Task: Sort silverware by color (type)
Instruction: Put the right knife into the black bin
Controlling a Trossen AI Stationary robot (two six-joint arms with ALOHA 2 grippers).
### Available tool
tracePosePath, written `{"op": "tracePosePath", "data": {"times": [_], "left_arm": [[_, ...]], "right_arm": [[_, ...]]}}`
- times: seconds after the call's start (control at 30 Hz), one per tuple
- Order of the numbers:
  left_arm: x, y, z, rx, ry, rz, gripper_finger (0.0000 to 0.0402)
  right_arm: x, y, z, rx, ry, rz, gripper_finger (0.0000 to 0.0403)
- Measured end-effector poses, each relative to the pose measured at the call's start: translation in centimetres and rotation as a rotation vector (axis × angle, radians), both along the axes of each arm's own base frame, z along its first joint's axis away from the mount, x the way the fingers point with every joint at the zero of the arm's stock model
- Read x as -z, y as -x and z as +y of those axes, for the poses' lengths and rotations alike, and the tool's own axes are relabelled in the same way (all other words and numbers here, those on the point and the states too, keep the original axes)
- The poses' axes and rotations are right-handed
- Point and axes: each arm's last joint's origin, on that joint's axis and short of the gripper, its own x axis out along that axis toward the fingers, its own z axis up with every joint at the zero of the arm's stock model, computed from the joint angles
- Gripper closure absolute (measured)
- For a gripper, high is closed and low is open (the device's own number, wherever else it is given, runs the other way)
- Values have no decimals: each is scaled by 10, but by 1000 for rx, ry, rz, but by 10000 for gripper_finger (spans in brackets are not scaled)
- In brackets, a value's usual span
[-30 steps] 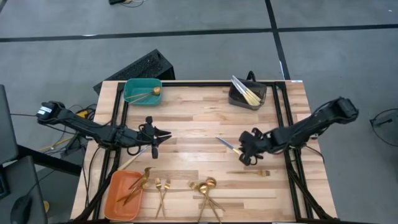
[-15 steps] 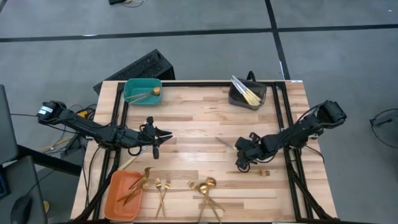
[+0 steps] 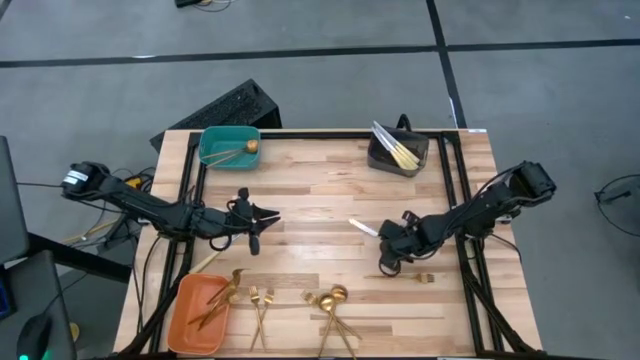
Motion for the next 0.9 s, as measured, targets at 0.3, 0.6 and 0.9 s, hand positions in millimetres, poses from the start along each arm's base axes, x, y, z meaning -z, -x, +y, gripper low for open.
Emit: {"op": "tracePosePath", "data": {"times": [0.3,0.6,0.9], "left_arm": [[7,-4,-1,0,-9,33,350],[8,-3,-1,2,-16,50,350],[12,-2,-1,-4,-8,89,350]], "right_arm": [[-32,12,-47,28,272,3,329],[-76,16,-123,29,652,5,329],[-77,31,-201,54,647,53,326]]}}
